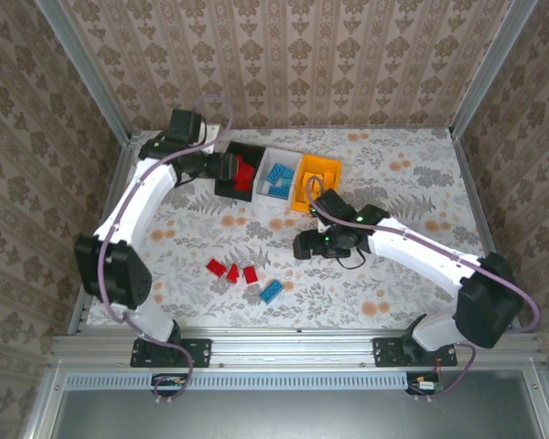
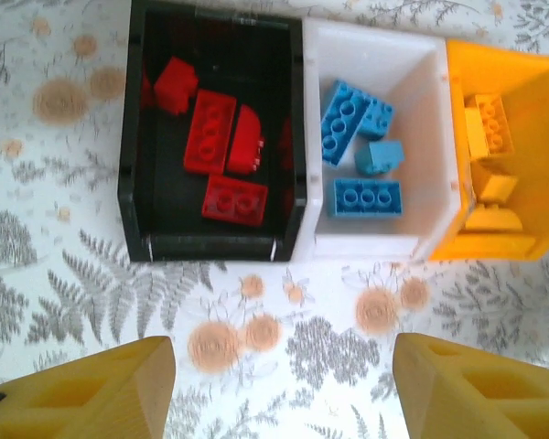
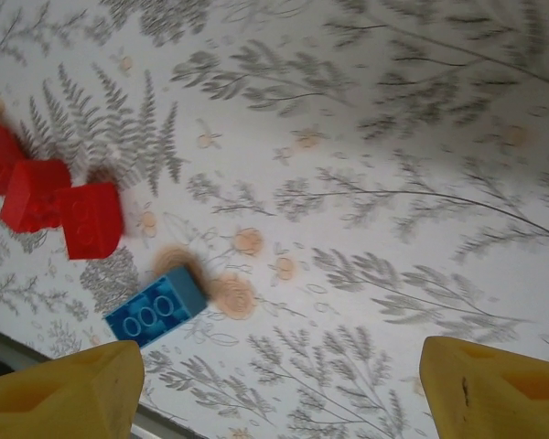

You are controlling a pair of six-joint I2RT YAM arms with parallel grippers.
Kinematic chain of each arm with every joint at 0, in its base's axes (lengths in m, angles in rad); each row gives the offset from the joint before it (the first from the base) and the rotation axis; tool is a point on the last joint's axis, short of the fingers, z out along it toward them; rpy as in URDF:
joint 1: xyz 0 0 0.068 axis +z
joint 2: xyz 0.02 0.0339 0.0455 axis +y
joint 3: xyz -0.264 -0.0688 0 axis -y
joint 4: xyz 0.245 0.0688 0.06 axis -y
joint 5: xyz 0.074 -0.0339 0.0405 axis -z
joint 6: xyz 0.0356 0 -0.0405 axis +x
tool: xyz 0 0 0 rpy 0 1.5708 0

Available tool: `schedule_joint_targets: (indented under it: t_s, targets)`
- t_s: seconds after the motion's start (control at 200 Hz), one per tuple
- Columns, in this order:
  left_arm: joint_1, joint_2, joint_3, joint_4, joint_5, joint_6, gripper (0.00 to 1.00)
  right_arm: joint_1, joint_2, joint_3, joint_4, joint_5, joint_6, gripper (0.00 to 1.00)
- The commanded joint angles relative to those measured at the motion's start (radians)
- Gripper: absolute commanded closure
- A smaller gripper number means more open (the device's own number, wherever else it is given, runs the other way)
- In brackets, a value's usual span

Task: Sort the legos into containers by color

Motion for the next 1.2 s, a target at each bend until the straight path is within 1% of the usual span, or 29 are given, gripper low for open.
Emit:
schedule_joint_targets:
  t_s: [0.0, 0.13, 0.2, 0.265, 0.335, 0.425, 0.655, 0.8, 1.045, 1.195]
  targets:
    - [0.008, -0.137, -0.155, 0.022, 0.001, -0.050, 0.34, 0.065, 0.084, 0.085, -0.084, -0.008, -0.057, 0.18]
    - [0.008, -0.285, -0.357, 0.033, 0.024, -0.088, 0.33, 0.149, 0.195, 0.165, -0.123, -0.004, -0.082, 0.14]
    - [0.012, -0.357, -0.451, 0.038, 0.012, -0.102, 0.32, 0.198, 0.255, 0.206, -0.142, 0.003, -0.100, 0.12]
    - [0.020, -0.412, -0.509, 0.039, 0.011, -0.112, 0.31, 0.239, 0.309, 0.244, -0.158, 0.011, -0.114, 0.11]
    - [0.028, -0.450, -0.542, 0.030, 0.013, -0.115, 0.30, 0.279, 0.363, 0.285, -0.178, 0.020, -0.131, 0.06]
    - [0.047, -0.483, -0.559, 0.020, 0.019, -0.108, 0.29, 0.318, 0.419, 0.334, -0.204, 0.039, -0.155, 0.00]
    - [0.095, -0.495, -0.557, 0.011, 0.050, -0.092, 0.27, 0.354, 0.518, 0.420, -0.277, 0.118, -0.226, 0.00]
    - [0.112, -0.496, -0.562, 0.011, 0.057, -0.087, 0.27, 0.358, 0.558, 0.439, -0.291, 0.144, -0.246, 0.00]
    - [0.133, -0.492, -0.567, 0.017, 0.068, -0.082, 0.27, 0.358, 0.598, 0.446, -0.278, 0.177, -0.249, 0.03]
    - [0.141, -0.487, -0.569, 0.017, 0.075, -0.080, 0.27, 0.358, 0.626, 0.458, -0.256, 0.185, -0.238, 0.11]
